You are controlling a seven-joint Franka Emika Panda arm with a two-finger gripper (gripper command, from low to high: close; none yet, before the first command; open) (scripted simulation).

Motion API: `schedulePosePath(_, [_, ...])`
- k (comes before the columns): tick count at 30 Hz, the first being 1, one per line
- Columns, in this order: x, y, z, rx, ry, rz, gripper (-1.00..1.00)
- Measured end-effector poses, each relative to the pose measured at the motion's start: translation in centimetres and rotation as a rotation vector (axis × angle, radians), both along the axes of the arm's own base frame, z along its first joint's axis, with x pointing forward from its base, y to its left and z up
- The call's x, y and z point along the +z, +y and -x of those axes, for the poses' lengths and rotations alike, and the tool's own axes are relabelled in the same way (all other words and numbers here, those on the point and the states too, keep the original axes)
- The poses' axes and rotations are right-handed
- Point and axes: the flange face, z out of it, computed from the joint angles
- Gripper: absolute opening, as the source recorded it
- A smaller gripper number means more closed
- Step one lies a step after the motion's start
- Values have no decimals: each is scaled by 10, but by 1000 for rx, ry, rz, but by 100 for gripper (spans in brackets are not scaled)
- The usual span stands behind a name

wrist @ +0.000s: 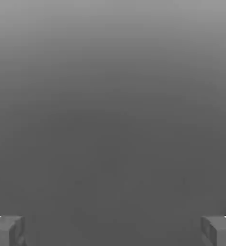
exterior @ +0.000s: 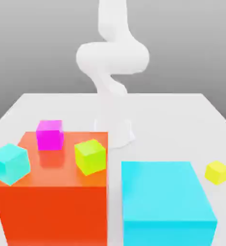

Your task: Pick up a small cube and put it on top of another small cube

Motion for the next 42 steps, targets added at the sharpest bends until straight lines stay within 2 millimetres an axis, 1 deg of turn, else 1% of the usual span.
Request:
schedulePosePath(2, [-41, 34, -21, 47, 66, 3, 0])
schedulePosePath(5, [-103, 85, -39, 115, 160, 15, 0])
schedulePosePath(7, [-145, 119, -42, 160, 221, 27, 0])
schedulePosePath(10, [-209, 168, -36, 228, 312, 51, 0])
schedulePosePath(12, [-252, 199, -23, 272, 371, 71, 0])
schedulePosePath(15, [-315, 239, 6, 339, 460, 106, 0])
schedulePosePath(17, [-356, 262, 32, 384, 518, 134, 0])
schedulePosePath(18, [-376, 277, 52, 424, 546, 154, 0])
schedulePosePath(19, [-396, 284, 66, 439, 575, 168, 0])
schedulePosePath(21, [-433, 297, 100, 482, 631, 201, 0])
schedulePosePath(22, [-451, 300, 116, 498, 660, 217, 0])
schedulePosePath(23, [-465, 301, 125, 504, 676, 224, 0])
schedulePosePath(25, [-489, 303, 131, 509, 689, 227, 0])
schedulePosePath(28, [-523, 303, 133, 510, 692, 229, 0])
schedulePosePath(29, [-531, 302, 133, 510, 692, 231, -100])
schedulePosePath(34, [-531, 302, 133, 511, 691, 229, -100])
schedulePosePath(35, [-535, 302, 134, 511, 691, 231, -100])
schedulePosePath(36, [-532, 302, 134, 511, 691, 230, -100])
schedulePosePath(38, [-515, 303, 133, 511, 692, 229, -100])
schedulePosePath(41, [-484, 303, 133, 511, 691, 230, -100])
schedulePosePath(42, [-473, 298, 126, 503, 688, 233, -100])
